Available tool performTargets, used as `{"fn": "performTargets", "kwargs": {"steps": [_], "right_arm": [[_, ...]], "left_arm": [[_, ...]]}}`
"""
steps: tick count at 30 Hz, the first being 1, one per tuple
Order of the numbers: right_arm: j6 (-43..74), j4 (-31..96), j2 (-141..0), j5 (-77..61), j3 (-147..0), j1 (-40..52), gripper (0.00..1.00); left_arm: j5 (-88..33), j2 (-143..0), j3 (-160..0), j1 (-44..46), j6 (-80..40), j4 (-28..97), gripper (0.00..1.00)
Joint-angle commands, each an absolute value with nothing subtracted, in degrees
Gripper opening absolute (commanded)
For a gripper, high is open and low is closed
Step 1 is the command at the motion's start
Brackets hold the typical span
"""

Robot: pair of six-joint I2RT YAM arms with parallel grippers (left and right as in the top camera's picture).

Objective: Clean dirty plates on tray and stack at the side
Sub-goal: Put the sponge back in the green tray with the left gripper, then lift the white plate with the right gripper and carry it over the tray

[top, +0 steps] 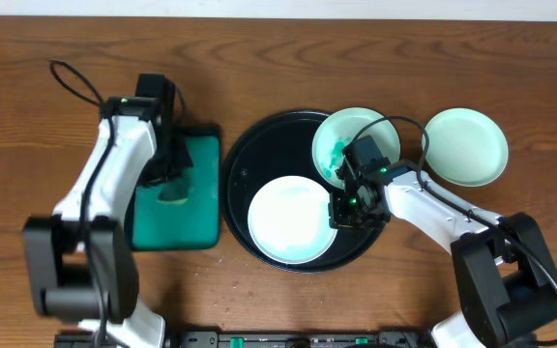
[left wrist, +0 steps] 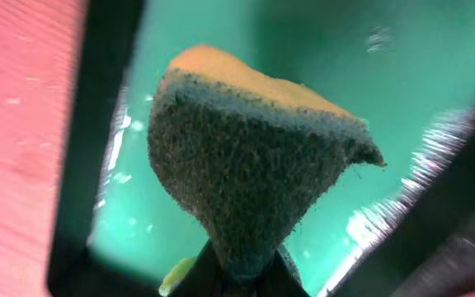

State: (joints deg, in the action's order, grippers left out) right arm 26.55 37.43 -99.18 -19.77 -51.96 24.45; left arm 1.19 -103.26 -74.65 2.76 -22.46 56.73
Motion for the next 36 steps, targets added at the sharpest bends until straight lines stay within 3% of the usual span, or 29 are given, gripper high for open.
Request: {"fn": "performTargets", "kwargs": {"steps": [1,3,4,5,8,17,22,28,36], "right_arm": [[25.69,37.54,-100.44,-17.04,-50.83,24.64,0.01],[25.69,37.65,-100.44,-17.04,-50.83,24.64,0.01],[25.69,37.69,-100.44,-17.04,-50.83,24.64,0.01],[25.69,37.74,-100.44,-17.04,-50.83,24.64,0.01],[25.67,37.76,-100.44,-17.04,-50.83,24.64,0.01],[25.65,37.26,-100.44,-18.33,-50.83,24.64,0.01],[25.65,36.01,-100.44,-19.31,-50.83,24.64,0.01],[24.8,31.22,-100.4,-30.5,-50.89,24.64,0.02],[25.74,28.34,-100.38,-42.33,-50.89,24.62,0.01]], "left_arm": [[-0.93,-107.37,-75.5,2.59,-21.04,56.18,0.07],[-0.93,-109.47,-75.5,2.59,-21.04,55.53,0.09],[-0.93,-110.17,-75.5,2.59,-21.04,55.4,0.15],[-0.93,-110.8,-75.5,2.57,-21.04,55.37,0.3],[-0.95,-111.26,-75.46,2.59,-21.04,55.42,0.5],[-4.29,-100.68,-75.46,3.79,-20.34,55.94,0.59],[-4.32,-87.72,-75.46,7.68,-20.21,58.02,0.78],[-4.29,-74.65,-75.46,13.56,-20.21,60.49,0.79],[-4.29,-70.76,-75.46,14.92,-20.21,62.78,0.8]]}}
